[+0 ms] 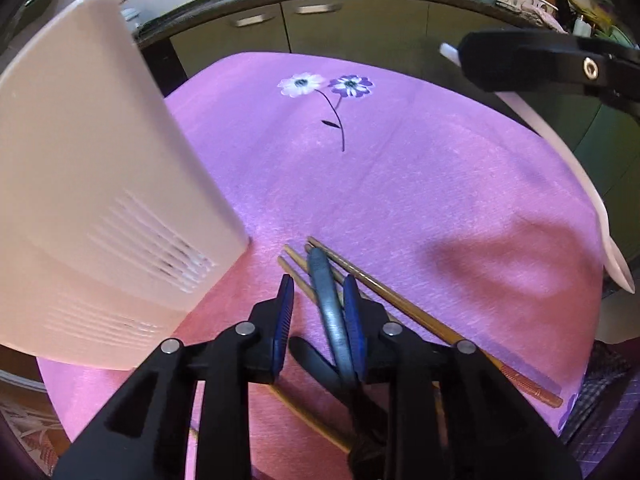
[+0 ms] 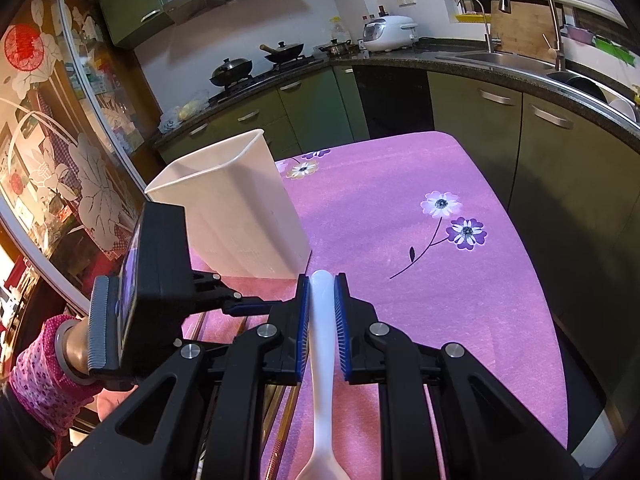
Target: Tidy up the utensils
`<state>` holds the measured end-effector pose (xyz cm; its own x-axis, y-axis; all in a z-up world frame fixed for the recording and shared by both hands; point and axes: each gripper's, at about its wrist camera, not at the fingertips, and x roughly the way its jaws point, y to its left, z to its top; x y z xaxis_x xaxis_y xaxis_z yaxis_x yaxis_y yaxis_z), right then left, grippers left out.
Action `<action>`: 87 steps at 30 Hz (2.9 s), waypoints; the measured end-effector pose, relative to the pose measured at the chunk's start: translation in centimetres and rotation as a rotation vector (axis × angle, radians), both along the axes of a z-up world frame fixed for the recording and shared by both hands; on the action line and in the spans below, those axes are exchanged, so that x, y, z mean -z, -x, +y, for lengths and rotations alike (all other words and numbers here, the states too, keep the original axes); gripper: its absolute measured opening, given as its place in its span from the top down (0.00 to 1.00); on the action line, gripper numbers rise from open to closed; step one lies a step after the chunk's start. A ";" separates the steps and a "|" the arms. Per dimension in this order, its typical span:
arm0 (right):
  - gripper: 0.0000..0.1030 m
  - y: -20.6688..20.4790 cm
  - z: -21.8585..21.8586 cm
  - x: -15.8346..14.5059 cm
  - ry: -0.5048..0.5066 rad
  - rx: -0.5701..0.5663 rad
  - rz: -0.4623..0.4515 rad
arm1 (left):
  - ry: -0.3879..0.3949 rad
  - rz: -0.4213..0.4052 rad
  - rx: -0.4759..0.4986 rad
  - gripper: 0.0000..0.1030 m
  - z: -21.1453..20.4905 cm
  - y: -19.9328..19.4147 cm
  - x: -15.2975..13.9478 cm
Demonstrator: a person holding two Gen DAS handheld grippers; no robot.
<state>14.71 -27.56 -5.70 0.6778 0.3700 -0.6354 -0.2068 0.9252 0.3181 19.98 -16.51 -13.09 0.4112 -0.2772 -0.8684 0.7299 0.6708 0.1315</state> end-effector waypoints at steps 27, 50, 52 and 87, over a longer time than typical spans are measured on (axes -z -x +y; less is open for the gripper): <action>0.87 0.1 -0.6 -0.2 -0.016 0.007 -0.009 | 0.123 -0.044 -0.053 0.89 1.3 1.1 -3.3; 0.87 1.0 0.5 -1.7 0.006 -0.022 -0.040 | 0.170 -0.168 -0.118 0.73 5.0 5.7 -6.8; 0.87 1.0 0.4 -1.6 0.005 -0.022 -0.038 | 0.135 -0.152 -0.102 0.72 4.1 4.7 -5.3; 0.87 -1.8 1.7 3.8 0.142 -0.070 0.184 | 0.162 -0.150 -0.115 0.91 5.3 1.7 -3.4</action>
<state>16.47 -25.85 -9.55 0.5215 0.3098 -0.7950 -0.2227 0.9489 0.2237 18.30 -11.18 -9.73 0.5689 -0.3517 -0.7434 0.6283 0.7691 0.1170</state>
